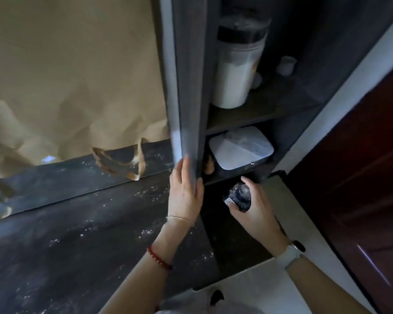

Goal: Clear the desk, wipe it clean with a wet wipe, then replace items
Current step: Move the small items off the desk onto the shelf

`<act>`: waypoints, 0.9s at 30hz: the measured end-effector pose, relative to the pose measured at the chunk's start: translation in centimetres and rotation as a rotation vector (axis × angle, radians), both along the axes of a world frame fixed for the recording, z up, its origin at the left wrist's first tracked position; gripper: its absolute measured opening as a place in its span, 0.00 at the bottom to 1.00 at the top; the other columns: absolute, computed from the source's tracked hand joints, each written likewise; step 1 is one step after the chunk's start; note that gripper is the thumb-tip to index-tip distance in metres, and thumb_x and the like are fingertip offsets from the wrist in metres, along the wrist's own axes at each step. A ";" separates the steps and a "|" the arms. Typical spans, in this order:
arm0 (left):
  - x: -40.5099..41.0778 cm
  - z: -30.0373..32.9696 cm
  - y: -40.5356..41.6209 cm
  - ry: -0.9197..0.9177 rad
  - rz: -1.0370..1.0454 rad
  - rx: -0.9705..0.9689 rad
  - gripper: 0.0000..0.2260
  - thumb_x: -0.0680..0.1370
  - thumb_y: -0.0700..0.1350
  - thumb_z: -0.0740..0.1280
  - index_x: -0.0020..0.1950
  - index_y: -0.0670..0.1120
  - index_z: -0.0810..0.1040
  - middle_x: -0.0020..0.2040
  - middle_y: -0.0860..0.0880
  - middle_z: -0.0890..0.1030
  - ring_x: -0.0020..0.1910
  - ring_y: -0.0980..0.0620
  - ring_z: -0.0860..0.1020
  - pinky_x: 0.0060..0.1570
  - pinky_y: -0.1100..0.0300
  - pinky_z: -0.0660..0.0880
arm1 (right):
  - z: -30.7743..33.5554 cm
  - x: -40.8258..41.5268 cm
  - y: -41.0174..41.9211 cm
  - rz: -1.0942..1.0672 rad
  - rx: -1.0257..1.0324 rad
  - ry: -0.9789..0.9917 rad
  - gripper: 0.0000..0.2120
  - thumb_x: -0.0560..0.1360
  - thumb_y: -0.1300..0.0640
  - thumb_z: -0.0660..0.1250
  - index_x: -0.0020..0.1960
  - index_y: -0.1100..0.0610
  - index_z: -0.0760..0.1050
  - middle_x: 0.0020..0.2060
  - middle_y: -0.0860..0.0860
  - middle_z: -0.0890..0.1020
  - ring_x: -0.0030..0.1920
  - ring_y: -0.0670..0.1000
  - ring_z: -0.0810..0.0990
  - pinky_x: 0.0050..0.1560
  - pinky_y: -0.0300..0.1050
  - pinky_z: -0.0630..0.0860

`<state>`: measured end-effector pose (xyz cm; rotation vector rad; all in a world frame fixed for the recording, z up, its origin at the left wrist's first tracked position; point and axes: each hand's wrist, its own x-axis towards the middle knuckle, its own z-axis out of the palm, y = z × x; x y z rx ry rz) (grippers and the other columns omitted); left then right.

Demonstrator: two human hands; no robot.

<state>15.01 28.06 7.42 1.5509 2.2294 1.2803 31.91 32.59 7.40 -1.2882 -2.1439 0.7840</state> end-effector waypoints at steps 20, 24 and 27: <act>-2.0 -1.1 3.4 -0.037 -0.061 -0.032 0.26 0.78 0.61 0.47 0.72 0.51 0.47 0.65 0.34 0.67 0.61 0.36 0.71 0.51 0.47 0.76 | 0.6 -8.2 11.2 -0.083 0.252 -0.275 0.25 0.64 0.56 0.74 0.54 0.68 0.71 0.45 0.66 0.77 0.46 0.67 0.76 0.46 0.58 0.75; -2.0 -0.9 3.2 -0.037 -0.057 -0.079 0.27 0.77 0.59 0.49 0.72 0.52 0.47 0.67 0.36 0.65 0.63 0.37 0.69 0.44 0.46 0.78 | 0.4 -8.0 10.0 -0.127 0.246 -0.316 0.31 0.66 0.53 0.73 0.63 0.65 0.67 0.56 0.65 0.74 0.55 0.67 0.73 0.49 0.59 0.75; -1.6 -1.4 3.2 -0.128 -0.049 -0.113 0.27 0.79 0.52 0.54 0.75 0.48 0.47 0.69 0.38 0.63 0.66 0.39 0.66 0.54 0.45 0.73 | 0.4 -6.1 7.5 -0.187 0.245 -0.217 0.33 0.71 0.54 0.68 0.71 0.61 0.59 0.67 0.62 0.68 0.67 0.61 0.68 0.59 0.55 0.71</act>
